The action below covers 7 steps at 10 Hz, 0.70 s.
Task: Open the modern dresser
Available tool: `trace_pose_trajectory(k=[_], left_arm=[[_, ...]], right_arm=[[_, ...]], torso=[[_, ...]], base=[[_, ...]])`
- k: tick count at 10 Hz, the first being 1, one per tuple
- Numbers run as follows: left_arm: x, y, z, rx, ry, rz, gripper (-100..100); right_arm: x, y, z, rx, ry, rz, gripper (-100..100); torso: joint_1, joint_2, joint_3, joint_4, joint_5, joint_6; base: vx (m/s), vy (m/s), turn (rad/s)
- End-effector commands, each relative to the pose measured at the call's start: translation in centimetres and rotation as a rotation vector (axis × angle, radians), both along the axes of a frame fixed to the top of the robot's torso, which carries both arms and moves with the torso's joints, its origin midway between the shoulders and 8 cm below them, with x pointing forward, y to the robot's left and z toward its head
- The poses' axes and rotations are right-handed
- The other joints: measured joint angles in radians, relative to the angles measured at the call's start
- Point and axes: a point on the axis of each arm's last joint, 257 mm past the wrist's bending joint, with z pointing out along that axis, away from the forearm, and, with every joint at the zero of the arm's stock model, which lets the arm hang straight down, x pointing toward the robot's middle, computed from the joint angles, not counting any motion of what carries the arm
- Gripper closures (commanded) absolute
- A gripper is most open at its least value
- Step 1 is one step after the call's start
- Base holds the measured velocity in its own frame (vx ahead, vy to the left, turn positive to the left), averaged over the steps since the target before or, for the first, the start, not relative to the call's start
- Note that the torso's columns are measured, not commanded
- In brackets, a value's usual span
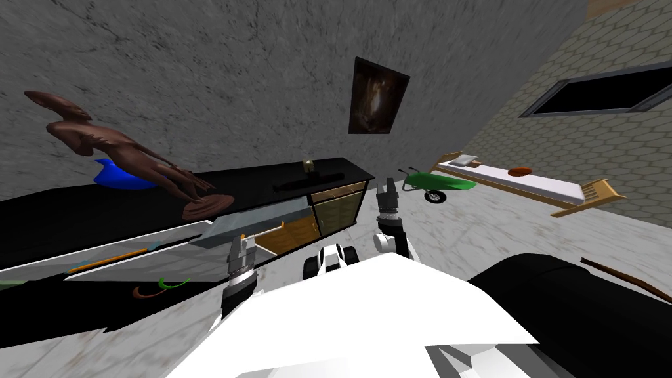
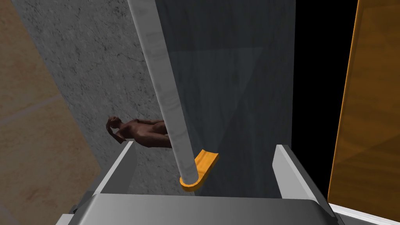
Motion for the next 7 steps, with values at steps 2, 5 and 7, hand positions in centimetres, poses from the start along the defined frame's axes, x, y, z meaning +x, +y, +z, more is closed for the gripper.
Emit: trace_pose_trajectory(k=[2, 5, 7], left_arm=[[0.6, 1.0, 2.4, 0.003, -0.022, -0.006, -100], [0.5, 1.2, 1.3, -0.013, 0.02, -0.002, -100], [0.5, 1.4, 0.4, -0.023, 0.046, 0.004, 0]], right_arm=[[0.0, 0.0, 0.0, 0.0, 0.0, 0.0, 0], [0.0, 0.0, 0.0, 0.0, 0.0, 0.0, 0], [0.0, 0.0, 0.0, 0.0, 0.0, 0.0, 0]], torso=[[-0.003, 0.003, 0.001, 0.003, -0.003, -0.001], [-0.006, 0.007, 0.003, 0.007, -0.007, -0.001], [-0.002, 0.002, 0.001, 0.001, -0.001, 0.001]], base=[[-0.015, -0.032, -0.003], [-0.013, -0.025, 0.005], [0.0, 0.0, 0.0]])
